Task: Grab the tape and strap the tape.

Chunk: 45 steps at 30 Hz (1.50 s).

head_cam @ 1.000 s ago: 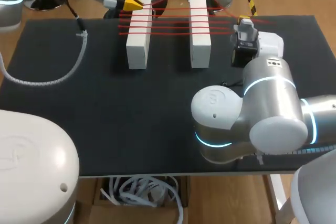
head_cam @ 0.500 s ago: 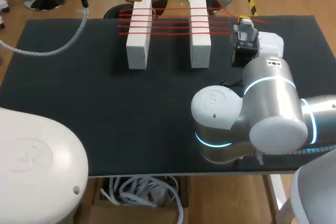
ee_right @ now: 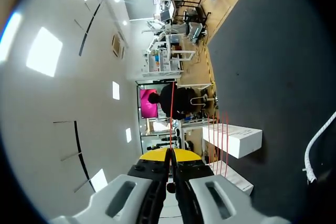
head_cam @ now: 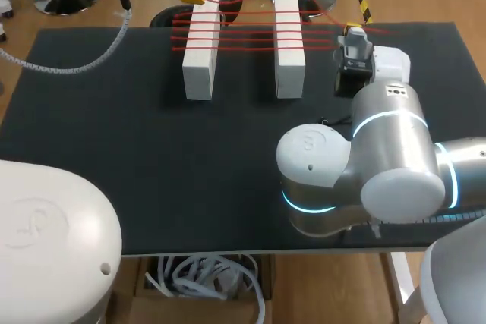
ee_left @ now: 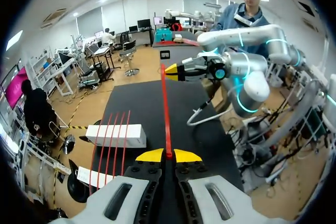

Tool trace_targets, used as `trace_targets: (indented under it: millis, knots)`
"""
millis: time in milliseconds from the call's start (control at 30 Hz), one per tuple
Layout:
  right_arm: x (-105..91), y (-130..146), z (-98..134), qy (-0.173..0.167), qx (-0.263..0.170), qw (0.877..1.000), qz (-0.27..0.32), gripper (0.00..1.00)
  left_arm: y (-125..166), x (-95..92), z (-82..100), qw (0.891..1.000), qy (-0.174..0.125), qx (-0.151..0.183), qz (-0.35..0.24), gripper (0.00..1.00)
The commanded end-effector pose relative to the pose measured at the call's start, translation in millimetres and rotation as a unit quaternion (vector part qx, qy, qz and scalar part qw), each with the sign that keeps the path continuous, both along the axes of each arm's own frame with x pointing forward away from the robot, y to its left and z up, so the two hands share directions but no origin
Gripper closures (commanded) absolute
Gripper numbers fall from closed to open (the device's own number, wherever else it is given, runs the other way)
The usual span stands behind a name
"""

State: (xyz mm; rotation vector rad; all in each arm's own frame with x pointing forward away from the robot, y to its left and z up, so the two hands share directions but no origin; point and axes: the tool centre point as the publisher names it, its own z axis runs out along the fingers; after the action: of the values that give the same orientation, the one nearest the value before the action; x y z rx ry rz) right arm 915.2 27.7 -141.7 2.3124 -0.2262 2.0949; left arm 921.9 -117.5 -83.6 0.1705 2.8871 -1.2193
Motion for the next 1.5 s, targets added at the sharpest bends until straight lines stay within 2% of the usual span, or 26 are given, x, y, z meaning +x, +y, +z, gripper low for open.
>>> trace_targets:
  millis: [33, 467, 767, 1500]
  knots:
    - [-0.5, 1, 3, 0.003, -0.001, 1.0, -0.001, 1.0, -2, -3.9, 19.3, 0.999, -0.006, 0.038, -0.004, 1.0]
    - [-0.5, 1, 3, 0.003, -0.001, 1.0, -0.001, 1.0, -3, -6.1, 28.6, 0.999, -0.02, 0.047, -0.014, 1.0]
    - [-0.5, 1, 3, 0.003, -0.001, 1.0, -0.001, 1.0, -14, -6.8, 36.3, 0.995, -0.022, 0.084, -0.041, 1.0]
    - [-0.5, 1, 3, 0.003, -0.001, 1.0, -0.001, 1.0, -20, -7.1, 35.5, 0.996, -0.026, 0.075, -0.049, 1.0]
